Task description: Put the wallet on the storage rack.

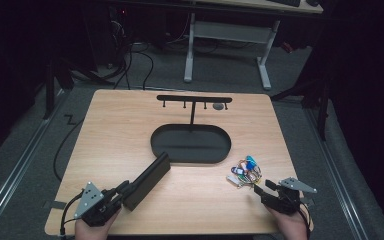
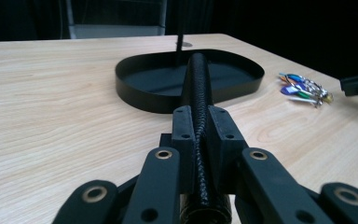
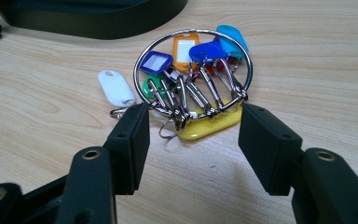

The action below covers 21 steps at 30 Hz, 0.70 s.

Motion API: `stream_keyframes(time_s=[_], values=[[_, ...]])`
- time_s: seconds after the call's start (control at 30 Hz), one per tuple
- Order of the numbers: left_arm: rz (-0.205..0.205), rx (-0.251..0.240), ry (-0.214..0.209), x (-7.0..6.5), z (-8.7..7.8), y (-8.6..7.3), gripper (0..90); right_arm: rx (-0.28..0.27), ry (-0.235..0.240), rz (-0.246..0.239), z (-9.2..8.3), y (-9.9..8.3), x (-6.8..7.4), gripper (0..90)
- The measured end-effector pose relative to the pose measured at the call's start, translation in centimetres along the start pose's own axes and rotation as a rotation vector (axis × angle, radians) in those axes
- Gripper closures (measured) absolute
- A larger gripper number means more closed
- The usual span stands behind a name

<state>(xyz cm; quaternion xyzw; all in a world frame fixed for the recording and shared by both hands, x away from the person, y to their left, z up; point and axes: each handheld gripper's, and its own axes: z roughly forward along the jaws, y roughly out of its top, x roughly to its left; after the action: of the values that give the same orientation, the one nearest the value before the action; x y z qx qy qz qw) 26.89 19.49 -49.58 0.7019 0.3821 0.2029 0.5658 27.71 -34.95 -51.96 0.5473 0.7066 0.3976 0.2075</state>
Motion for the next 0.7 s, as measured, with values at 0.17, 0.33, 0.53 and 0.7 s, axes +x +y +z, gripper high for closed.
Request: stream_keyframes(time_s=[0.17,0.33,0.53,0.7], values=[[0.013,0.003,-0.002,-0.13,-0.02,0.04,80.6,0.004,0.001,0.003,0.05,-0.03,-0.01,43.6],[0.037,0.021,-0.004,-0.48,0.17,0.03,71.7,0.006,0.002,0.003,0.07,-0.03,0.01,43.6],[0.054,0.053,-0.006,-0.51,0.50,-0.06,65.2,0.005,0.003,-0.005,0.12,-0.03,-0.03,43.6],[0.078,0.081,0.015,-0.60,0.73,-0.13,61.4,0.010,0.002,-0.002,0.16,-0.03,0.09,43.6]])
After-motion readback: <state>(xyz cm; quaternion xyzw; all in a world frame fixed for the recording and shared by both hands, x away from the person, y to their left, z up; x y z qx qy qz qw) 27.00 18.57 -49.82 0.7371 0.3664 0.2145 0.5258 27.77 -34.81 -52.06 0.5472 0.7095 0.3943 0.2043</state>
